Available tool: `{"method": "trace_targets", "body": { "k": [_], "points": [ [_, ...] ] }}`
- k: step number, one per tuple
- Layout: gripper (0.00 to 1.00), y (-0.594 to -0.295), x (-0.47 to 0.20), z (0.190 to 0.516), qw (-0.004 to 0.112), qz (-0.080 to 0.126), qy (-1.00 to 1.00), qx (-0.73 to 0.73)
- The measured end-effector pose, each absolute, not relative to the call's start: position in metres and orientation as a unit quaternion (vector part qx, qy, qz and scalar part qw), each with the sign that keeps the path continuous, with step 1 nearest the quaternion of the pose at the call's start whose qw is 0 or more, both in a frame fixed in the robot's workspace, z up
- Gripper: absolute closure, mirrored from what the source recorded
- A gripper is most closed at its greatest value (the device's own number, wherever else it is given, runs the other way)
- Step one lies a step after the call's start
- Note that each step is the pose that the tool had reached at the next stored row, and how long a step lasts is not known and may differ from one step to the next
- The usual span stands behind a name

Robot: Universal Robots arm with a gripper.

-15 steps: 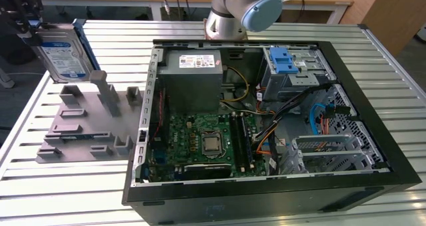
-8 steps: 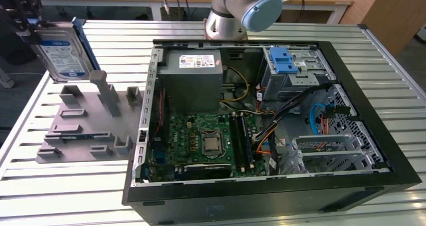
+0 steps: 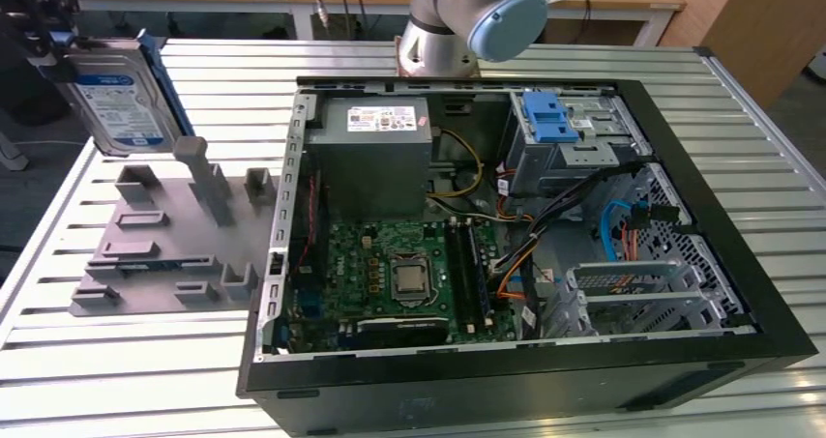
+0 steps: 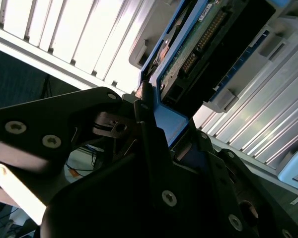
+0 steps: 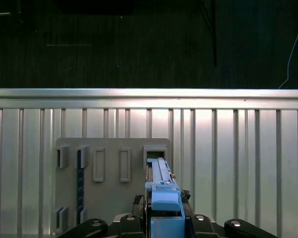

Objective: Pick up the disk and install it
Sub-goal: 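Pick up the disk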

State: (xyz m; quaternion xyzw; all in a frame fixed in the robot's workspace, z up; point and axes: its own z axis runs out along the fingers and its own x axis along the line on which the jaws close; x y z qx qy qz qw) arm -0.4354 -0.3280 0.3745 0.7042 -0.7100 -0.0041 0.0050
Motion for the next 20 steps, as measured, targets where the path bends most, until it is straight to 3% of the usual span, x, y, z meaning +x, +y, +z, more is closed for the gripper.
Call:
{"method": "trace_targets", "body": {
  "k": [20],
  "points": [
    [0.64,-0.328,-0.435,0.386,0.005,-0.004,-0.710,0.704]
  ]
}}
